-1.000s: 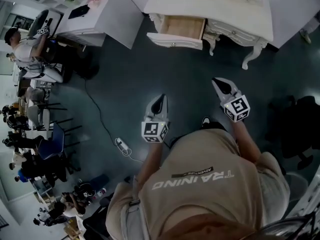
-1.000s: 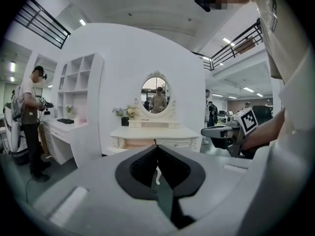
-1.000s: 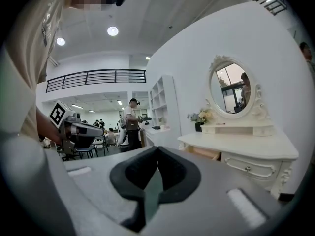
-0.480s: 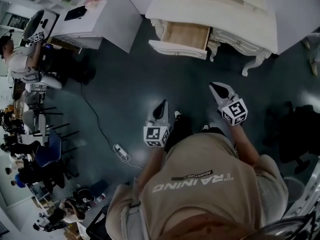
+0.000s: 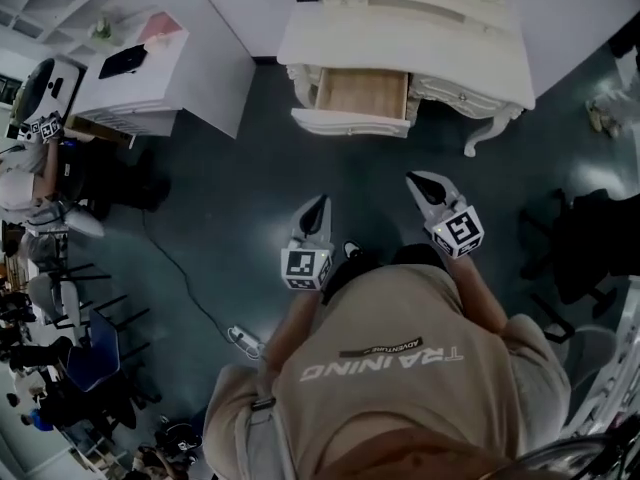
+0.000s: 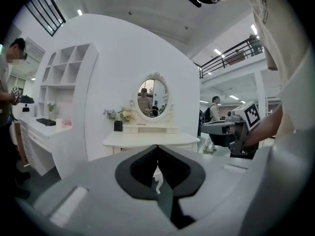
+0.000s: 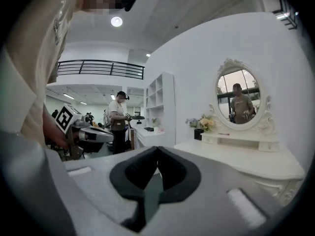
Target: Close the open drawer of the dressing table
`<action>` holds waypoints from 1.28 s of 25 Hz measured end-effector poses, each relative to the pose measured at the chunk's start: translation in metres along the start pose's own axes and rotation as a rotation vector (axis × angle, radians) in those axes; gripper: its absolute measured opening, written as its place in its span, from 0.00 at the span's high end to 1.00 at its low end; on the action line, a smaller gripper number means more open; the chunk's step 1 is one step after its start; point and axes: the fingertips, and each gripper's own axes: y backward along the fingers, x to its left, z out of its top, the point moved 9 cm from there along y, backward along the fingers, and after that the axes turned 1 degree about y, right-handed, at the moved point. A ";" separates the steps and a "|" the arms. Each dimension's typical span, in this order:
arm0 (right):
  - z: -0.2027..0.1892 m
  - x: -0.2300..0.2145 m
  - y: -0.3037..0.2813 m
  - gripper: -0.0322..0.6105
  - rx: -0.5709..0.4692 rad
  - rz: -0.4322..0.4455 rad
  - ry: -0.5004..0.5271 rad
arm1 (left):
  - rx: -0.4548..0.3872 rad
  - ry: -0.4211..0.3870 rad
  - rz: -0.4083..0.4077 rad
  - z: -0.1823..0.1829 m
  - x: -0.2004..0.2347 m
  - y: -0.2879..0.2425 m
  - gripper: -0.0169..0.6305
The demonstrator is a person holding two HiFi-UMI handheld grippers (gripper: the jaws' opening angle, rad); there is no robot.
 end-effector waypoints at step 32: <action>-0.025 -0.236 -0.177 0.94 -0.024 -0.087 -0.145 | 0.058 -0.023 0.009 0.065 0.135 -0.246 0.96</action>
